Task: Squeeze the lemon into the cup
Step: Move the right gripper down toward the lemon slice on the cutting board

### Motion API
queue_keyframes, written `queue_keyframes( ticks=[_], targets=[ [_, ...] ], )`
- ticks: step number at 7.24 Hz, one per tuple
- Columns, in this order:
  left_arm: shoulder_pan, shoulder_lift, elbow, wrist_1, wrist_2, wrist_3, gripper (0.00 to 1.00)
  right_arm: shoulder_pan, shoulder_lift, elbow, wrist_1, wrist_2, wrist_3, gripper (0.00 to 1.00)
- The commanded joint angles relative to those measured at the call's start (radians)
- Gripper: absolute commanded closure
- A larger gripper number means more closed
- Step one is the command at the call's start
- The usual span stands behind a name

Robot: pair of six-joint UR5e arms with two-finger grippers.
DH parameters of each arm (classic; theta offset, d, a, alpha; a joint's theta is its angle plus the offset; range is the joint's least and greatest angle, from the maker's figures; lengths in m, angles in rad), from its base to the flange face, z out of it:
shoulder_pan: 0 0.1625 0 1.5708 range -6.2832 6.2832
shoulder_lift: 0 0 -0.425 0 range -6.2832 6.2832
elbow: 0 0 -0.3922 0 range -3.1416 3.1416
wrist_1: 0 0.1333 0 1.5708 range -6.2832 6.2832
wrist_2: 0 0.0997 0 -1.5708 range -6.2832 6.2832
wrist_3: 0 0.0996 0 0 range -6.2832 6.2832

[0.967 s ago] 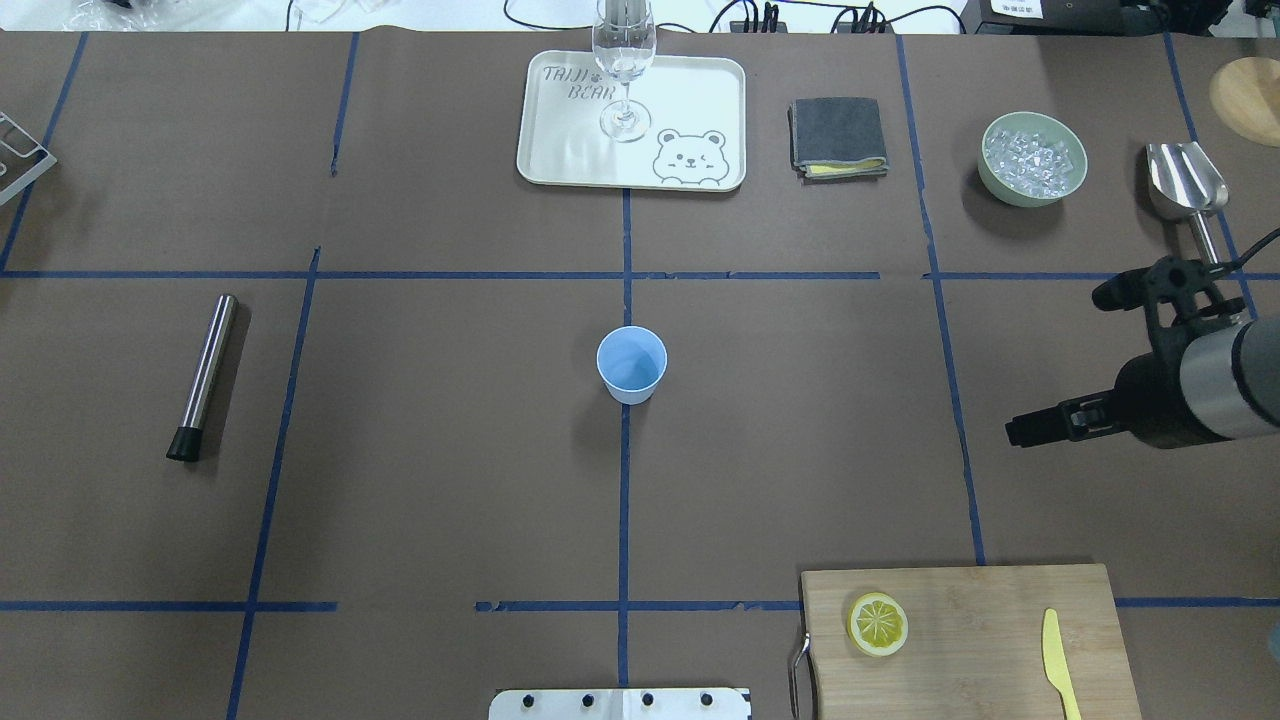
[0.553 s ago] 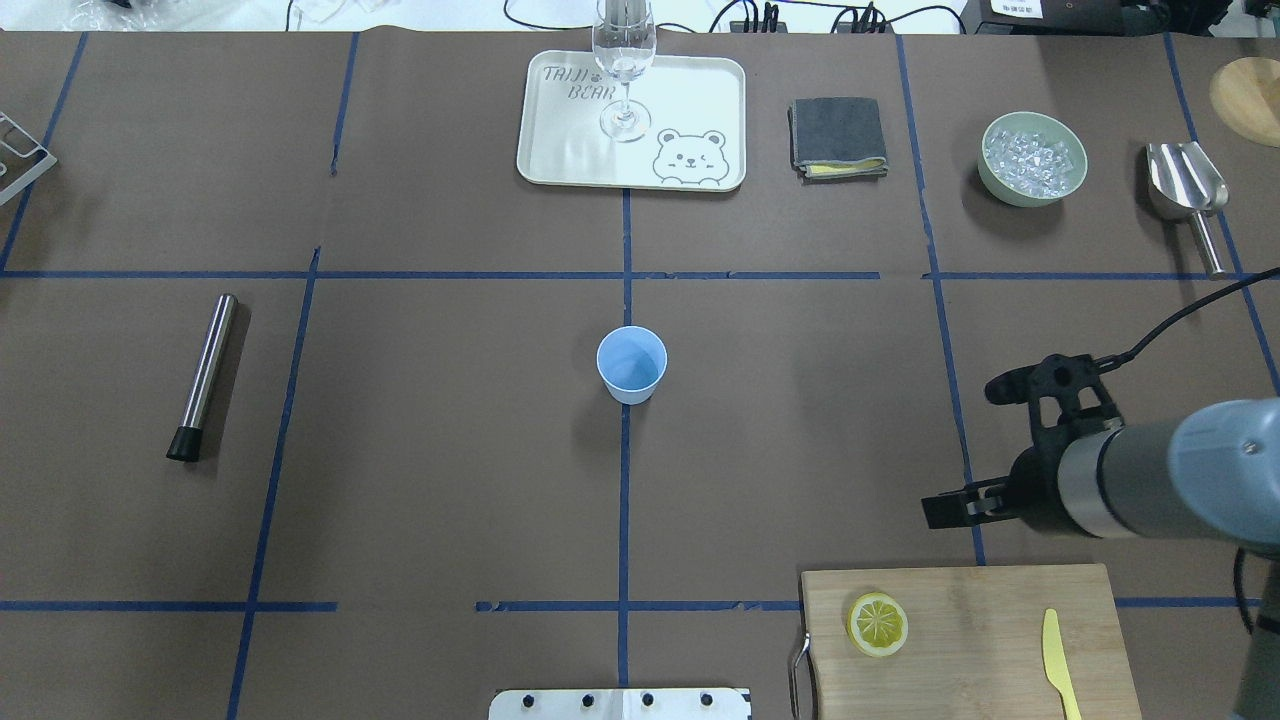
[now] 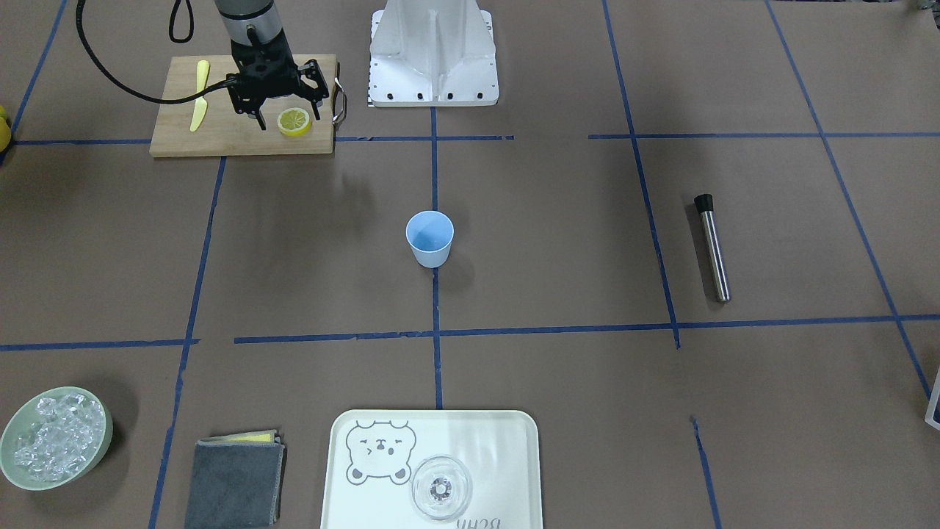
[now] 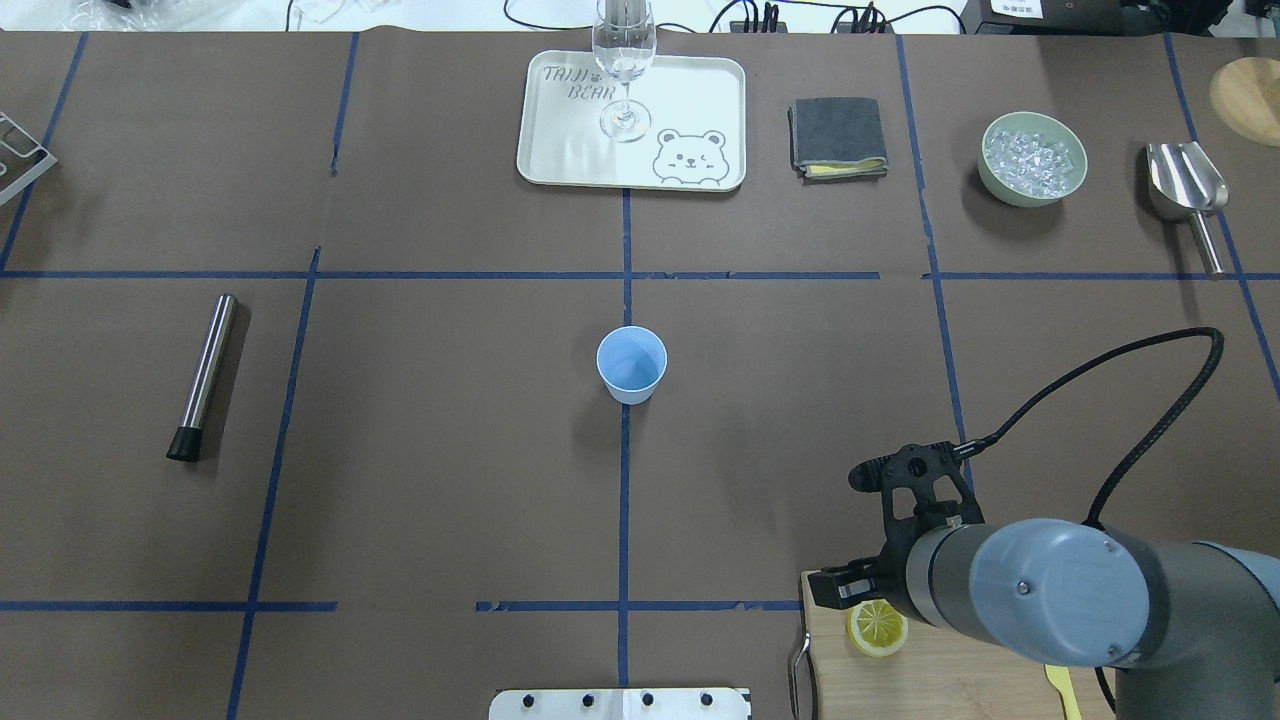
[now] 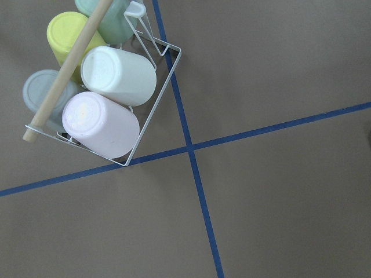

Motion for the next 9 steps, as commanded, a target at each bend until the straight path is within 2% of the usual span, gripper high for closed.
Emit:
queue_keyframes(
  ticks=[1, 6, 8, 9],
  targets=[
    [0.0, 0.006, -0.001, -0.001, -0.001, 0.0, 0.0, -0.057, 0.007, -0.024, -0.015, -0.061, 0.033, 0.0],
    [-0.003, 0.014, -0.001, 0.001, -0.001, 0.001, 0.0, -0.07, -0.04, -0.048, 0.008, -0.058, 0.027, 0.0],
    [-0.005, 0.018, -0.003, 0.001, -0.001, 0.001, 0.0, -0.09, -0.114, -0.053, 0.122, -0.059, 0.03, 0.0],
    [-0.005, 0.017, -0.003, 0.001, -0.001, 0.001, 0.0, -0.09, -0.114, -0.048, 0.132, -0.061, 0.033, 0.0]
  ],
)
